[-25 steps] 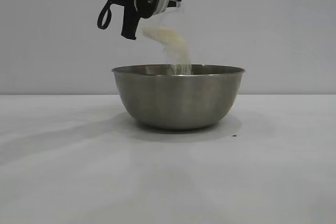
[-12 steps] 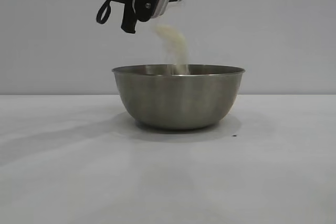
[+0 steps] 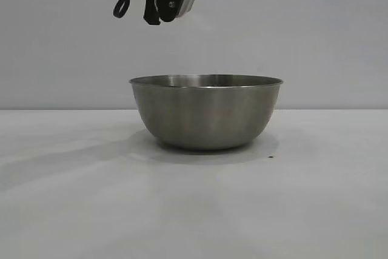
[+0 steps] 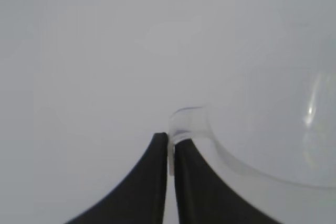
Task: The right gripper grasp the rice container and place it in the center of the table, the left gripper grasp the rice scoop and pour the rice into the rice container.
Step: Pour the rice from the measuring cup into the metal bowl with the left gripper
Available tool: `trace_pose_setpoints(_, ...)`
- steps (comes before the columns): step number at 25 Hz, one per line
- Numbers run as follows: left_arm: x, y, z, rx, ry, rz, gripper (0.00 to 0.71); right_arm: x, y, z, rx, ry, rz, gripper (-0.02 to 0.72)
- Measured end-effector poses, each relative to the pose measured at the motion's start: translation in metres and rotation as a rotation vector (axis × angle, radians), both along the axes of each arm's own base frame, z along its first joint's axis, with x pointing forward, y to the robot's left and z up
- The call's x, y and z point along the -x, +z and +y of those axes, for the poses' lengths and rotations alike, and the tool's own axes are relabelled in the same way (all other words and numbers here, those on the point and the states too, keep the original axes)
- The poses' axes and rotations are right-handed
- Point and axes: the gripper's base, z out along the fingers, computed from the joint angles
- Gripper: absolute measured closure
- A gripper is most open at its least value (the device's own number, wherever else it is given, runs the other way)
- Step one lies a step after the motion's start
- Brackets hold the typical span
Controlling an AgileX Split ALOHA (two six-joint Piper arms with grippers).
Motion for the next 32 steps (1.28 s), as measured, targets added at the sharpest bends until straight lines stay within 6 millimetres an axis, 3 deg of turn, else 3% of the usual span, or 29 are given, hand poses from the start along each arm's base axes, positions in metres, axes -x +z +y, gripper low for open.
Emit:
trace_pose_setpoints(22, 0.0018, 0.0026, 0.0025, 0.055, 0.016, -0.036, 0.71, 0.0, 0.0, 0.0, 0.0, 0.0, 0.0, 0.388)
trace_pose_setpoints(32, -0.0058, 0.0063, 0.0092, 0.339, 0.13, 0.173, 0.71, 0.0, 0.0, 0.0, 0.0, 0.0, 0.0, 0.388)
